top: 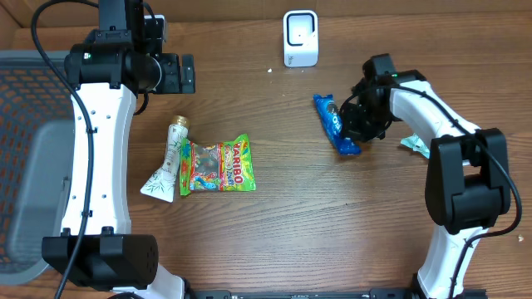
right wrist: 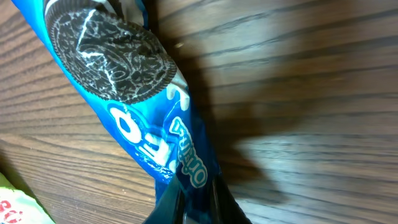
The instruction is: Scan the item barcode
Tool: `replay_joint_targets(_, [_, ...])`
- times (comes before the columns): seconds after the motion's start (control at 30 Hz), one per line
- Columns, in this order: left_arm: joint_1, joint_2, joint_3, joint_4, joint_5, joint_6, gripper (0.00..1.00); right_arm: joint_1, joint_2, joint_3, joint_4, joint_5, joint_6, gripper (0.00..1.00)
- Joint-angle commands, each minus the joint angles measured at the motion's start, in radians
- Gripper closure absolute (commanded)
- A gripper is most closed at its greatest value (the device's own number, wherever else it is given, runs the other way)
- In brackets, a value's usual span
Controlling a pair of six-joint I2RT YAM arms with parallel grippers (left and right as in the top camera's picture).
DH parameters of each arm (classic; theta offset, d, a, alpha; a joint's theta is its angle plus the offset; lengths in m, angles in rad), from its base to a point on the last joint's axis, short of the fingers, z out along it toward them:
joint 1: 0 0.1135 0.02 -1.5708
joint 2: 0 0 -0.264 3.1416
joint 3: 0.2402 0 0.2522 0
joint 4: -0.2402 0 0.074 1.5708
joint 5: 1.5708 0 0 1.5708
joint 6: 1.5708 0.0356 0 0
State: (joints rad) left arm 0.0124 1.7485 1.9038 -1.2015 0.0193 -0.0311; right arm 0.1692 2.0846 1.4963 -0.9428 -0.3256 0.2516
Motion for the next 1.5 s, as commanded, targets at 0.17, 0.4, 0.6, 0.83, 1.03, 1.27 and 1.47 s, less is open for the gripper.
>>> replay_joint_targets(0.17, [-0.006,-0.002,-0.003,0.001,0.007,-0.018,0.0,-0.009,0.003,0.01,0.009,-0.013,0.003,0.96])
replay_joint_targets(0.4, [-0.006,-0.002,-0.003,0.001,0.007,-0.018,0.0,-0.009,0.003,0.01,0.013,-0.013,-0.002,0.96])
replay_joint_targets(0.6, [-0.006,-0.002,-0.003,0.001,0.007,-0.018,0.0,-0.008,0.003,0.01,0.013,-0.013,-0.02,0.96])
replay_joint_targets(0.83, [-0.006,-0.002,-0.003,0.001,0.007,-0.018,0.0,-0.008,0.003,0.01,0.014,-0.013,-0.038,0.96])
replay_joint_targets(1.03, [-0.006,-0.002,-0.003,0.001,0.007,-0.018,0.0,-0.008,0.003,0.01,0.01,-0.013,-0.043,0.96])
replay_joint_targets(1.27, [-0.006,-0.002,-0.003,0.001,0.007,-0.018,0.0,-0.008,-0.022,0.011,-0.012,-0.051,-0.072,0.96])
replay_joint_targets(1.47, [-0.006,-0.002,-0.003,0.001,0.007,-0.018,0.0,-0.008,-0.082,0.011,-0.018,-0.061,-0.077,0.96])
